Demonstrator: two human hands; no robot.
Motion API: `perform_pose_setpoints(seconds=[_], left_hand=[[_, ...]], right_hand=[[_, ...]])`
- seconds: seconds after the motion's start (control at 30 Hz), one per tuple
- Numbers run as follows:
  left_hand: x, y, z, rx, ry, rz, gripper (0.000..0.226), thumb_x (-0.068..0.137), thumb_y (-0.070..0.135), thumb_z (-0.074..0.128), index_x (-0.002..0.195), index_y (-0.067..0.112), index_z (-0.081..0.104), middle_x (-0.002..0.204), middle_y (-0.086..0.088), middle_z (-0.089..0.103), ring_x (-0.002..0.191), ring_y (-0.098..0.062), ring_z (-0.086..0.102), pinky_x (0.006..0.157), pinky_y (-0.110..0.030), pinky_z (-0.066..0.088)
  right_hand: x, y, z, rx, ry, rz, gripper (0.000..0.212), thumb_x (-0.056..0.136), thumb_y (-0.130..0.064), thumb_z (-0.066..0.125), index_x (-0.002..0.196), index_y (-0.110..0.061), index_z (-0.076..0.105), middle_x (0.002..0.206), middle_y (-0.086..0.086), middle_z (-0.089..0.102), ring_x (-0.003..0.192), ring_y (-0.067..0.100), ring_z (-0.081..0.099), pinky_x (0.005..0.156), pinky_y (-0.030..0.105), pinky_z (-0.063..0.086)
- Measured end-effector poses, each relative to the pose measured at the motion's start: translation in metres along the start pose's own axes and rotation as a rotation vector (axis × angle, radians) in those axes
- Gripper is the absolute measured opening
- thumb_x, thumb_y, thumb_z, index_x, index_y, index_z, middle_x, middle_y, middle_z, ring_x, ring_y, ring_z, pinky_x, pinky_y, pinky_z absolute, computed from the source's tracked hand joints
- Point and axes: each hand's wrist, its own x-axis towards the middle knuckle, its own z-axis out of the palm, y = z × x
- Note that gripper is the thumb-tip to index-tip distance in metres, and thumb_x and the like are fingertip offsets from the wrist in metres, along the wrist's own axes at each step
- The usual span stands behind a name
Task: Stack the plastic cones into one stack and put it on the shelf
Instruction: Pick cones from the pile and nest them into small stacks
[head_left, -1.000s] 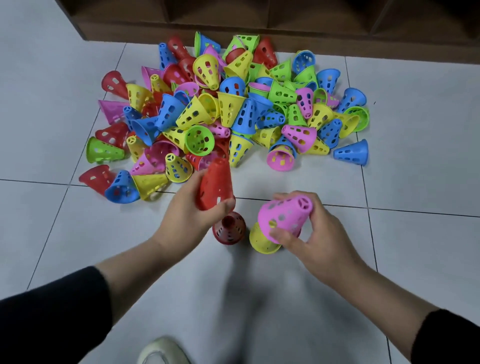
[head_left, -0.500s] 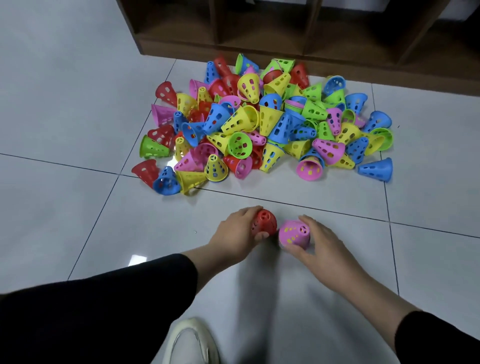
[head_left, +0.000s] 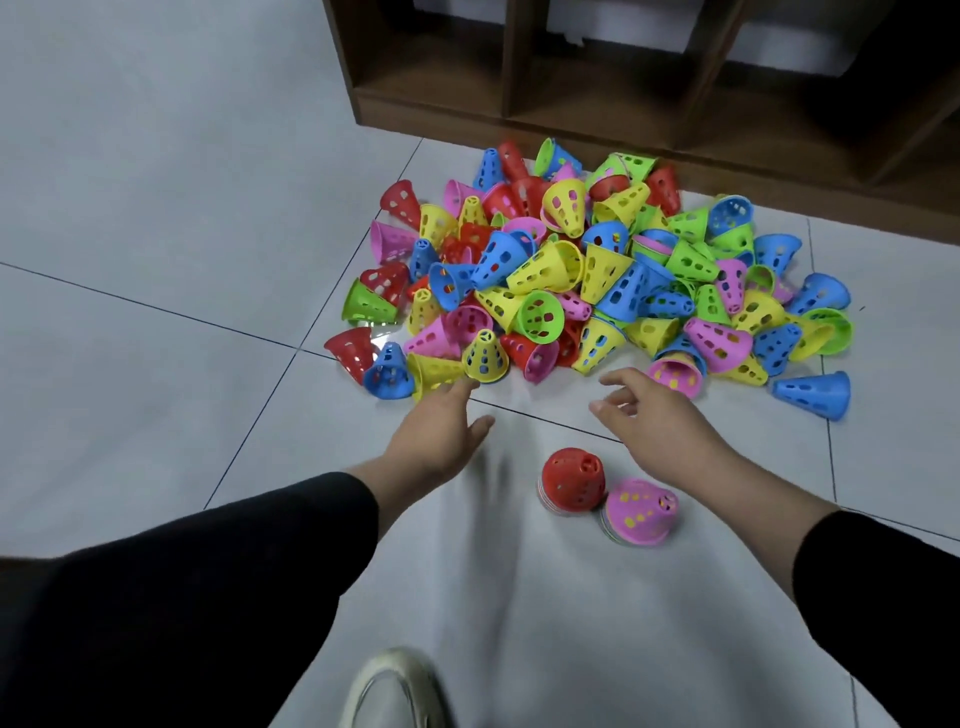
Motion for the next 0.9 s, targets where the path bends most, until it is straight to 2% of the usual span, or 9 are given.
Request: perform_pose_setpoints(seconds=[0.13, 0.27, 0.4, 0.47, 0.53, 0.6, 0.73, 0.8, 0.9], left_hand=[[0.033, -0.005, 0.001, -0.115, 0.049, -0.105, 0.058, 0.095, 0.040, 0.060, 0.144, 0.016, 0.041, 0.142, -0.008, 0.053, 0.128, -0.027, 0.051, 0.100, -0.037, 0.043], [0.061, 0.001, 0.006, -0.175, 0.093, -0.111, 0.059, 0.090, 0.037, 0.068, 0.140, 0.019, 0.044, 0.133, -0.007, 0.057, 0.120, -0.025, 0.054, 0.090, -0.033, 0.043], [0.090, 0.010, 0.010, -0.156, 0.091, -0.135, 0.075, 0.088, 0.035, 0.070, 0.150, 0.018, 0.032, 0.142, -0.010, 0.048, 0.125, -0.028, 0.052, 0.098, -0.039, 0.045], [0.102, 0.014, 0.011, -0.130, 0.071, -0.158, 0.072, 0.089, 0.034, 0.070, 0.148, 0.016, 0.034, 0.140, -0.012, 0.049, 0.124, -0.031, 0.053, 0.097, -0.040, 0.045], [0.112, 0.015, 0.015, -0.115, 0.041, -0.193, 0.062, 0.088, 0.032, 0.071, 0.140, 0.015, 0.041, 0.131, -0.013, 0.054, 0.117, -0.034, 0.056, 0.092, -0.041, 0.046], [0.119, 0.014, 0.023, -0.127, 0.027, -0.216, 0.051, 0.086, 0.031, 0.071, 0.127, 0.016, 0.047, 0.119, -0.012, 0.058, 0.107, -0.035, 0.059, 0.082, -0.041, 0.047], [0.120, 0.011, 0.038, -0.111, 0.080, -0.208, 0.038, 0.083, 0.027, 0.070, 0.102, 0.022, 0.038, 0.098, -0.009, 0.058, 0.087, -0.034, 0.060, 0.064, -0.036, 0.038], [0.119, 0.009, 0.042, -0.094, 0.120, -0.221, 0.041, 0.081, 0.028, 0.073, 0.101, 0.023, 0.038, 0.097, -0.008, 0.060, 0.086, -0.032, 0.060, 0.063, -0.037, 0.039], [0.117, 0.005, 0.047, -0.021, 0.138, -0.230, 0.047, 0.074, 0.025, 0.078, 0.110, 0.016, 0.049, 0.105, -0.011, 0.061, 0.095, -0.034, 0.058, 0.068, -0.038, 0.040]], right_hand=[[0.046, -0.011, 0.018, -0.060, -0.056, 0.020, 0.039, 0.095, -0.037, 0.060, 0.131, -0.024, 0.053, 0.098, -0.005, 0.066, 0.086, 0.018, 0.060, 0.073, 0.029, 0.044], [0.083, -0.020, 0.033, -0.065, -0.055, 0.045, 0.047, 0.094, -0.035, 0.061, 0.137, -0.026, 0.046, 0.104, 0.004, 0.068, 0.098, 0.027, 0.061, 0.081, 0.034, 0.049], [0.117, -0.022, 0.046, -0.124, -0.060, 0.042, 0.059, 0.095, -0.037, 0.058, 0.147, -0.026, 0.033, 0.099, 0.008, 0.063, 0.101, 0.035, 0.060, 0.081, 0.039, 0.049], [0.128, -0.022, 0.051, -0.167, -0.077, 0.058, 0.058, 0.097, -0.036, 0.056, 0.149, -0.024, 0.032, 0.110, 0.014, 0.062, 0.108, 0.037, 0.058, 0.083, 0.038, 0.047], [0.134, -0.021, 0.055, -0.184, -0.073, 0.079, 0.053, 0.098, -0.035, 0.055, 0.147, -0.022, 0.038, 0.122, 0.014, 0.062, 0.112, 0.036, 0.057, 0.084, 0.036, 0.047], [0.138, -0.020, 0.057, -0.189, -0.034, 0.073, 0.044, 0.099, -0.034, 0.055, 0.140, -0.020, 0.048, 0.119, 0.014, 0.065, 0.109, 0.034, 0.059, 0.082, 0.035, 0.047], [0.138, -0.019, 0.057, -0.163, 0.077, 0.027, 0.033, 0.098, -0.034, 0.056, 0.126, -0.016, 0.060, 0.109, 0.013, 0.069, 0.100, 0.033, 0.062, 0.078, 0.036, 0.050], [0.135, -0.018, 0.054, -0.108, 0.119, 0.006, 0.034, 0.099, -0.036, 0.055, 0.124, -0.014, 0.062, 0.109, 0.012, 0.070, 0.101, 0.032, 0.062, 0.081, 0.037, 0.051], [0.127, -0.018, 0.045, -0.038, 0.168, -0.020, 0.035, 0.098, -0.038, 0.056, 0.121, -0.012, 0.062, 0.109, 0.012, 0.069, 0.102, 0.032, 0.061, 0.081, 0.037, 0.048]])
